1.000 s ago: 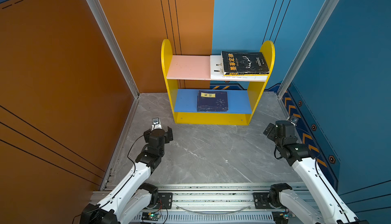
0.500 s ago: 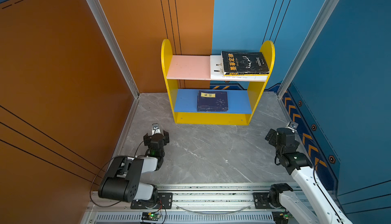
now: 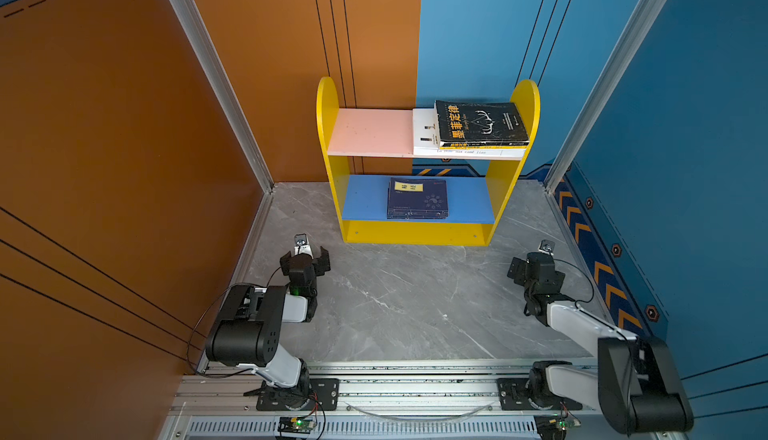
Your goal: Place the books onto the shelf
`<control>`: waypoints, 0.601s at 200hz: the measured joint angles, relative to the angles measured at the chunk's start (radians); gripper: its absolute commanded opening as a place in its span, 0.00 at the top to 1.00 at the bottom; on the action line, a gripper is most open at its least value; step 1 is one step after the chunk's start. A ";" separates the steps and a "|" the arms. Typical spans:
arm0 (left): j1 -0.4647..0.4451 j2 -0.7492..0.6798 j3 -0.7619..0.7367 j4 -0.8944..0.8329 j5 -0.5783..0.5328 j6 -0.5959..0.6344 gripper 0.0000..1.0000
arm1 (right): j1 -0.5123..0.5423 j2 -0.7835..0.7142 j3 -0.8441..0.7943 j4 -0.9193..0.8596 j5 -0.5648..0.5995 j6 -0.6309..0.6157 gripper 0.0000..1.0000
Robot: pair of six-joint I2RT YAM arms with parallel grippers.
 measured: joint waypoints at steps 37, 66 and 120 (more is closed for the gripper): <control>-0.001 0.000 0.000 -0.006 0.011 0.000 0.02 | -0.014 0.192 0.061 0.185 -0.108 -0.060 0.00; -0.007 0.000 0.000 -0.006 0.011 0.000 0.02 | -0.010 0.219 -0.009 0.423 -0.180 -0.092 0.00; -0.016 0.000 0.002 -0.013 0.010 0.001 0.02 | 0.008 0.233 -0.042 0.512 -0.167 -0.100 0.00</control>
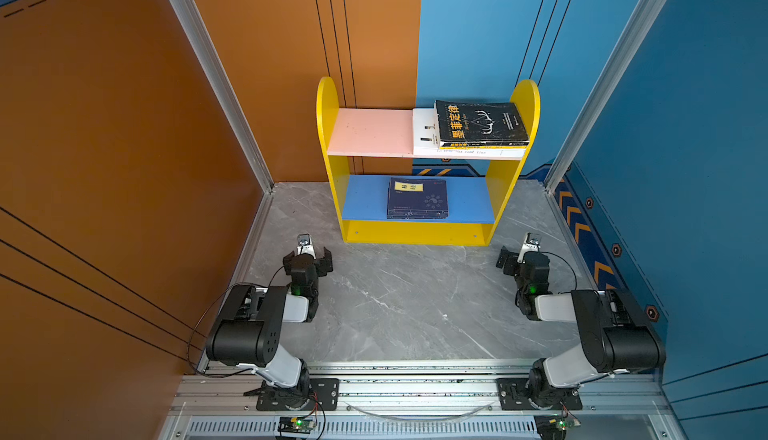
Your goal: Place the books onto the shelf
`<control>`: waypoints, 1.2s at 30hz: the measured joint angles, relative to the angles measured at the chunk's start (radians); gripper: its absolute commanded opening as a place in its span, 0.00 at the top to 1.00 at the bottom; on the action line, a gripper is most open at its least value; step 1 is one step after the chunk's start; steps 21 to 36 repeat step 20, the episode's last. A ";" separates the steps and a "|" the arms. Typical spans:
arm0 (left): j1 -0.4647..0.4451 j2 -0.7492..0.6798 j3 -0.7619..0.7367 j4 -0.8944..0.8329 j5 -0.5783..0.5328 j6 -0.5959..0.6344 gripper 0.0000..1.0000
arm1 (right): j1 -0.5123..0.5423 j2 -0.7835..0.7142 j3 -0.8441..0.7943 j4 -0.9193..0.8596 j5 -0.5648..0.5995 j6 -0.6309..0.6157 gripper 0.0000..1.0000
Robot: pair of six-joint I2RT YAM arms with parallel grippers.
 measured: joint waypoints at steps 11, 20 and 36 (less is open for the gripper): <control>-0.011 0.000 0.015 -0.019 0.000 0.008 0.02 | 0.004 0.000 0.000 0.010 0.004 -0.011 0.00; -0.009 0.000 0.016 -0.024 0.012 0.008 0.02 | 0.018 0.000 0.000 0.010 0.031 -0.018 0.00; -0.009 0.000 0.016 -0.024 0.012 0.008 0.02 | 0.018 0.000 0.000 0.010 0.031 -0.018 0.00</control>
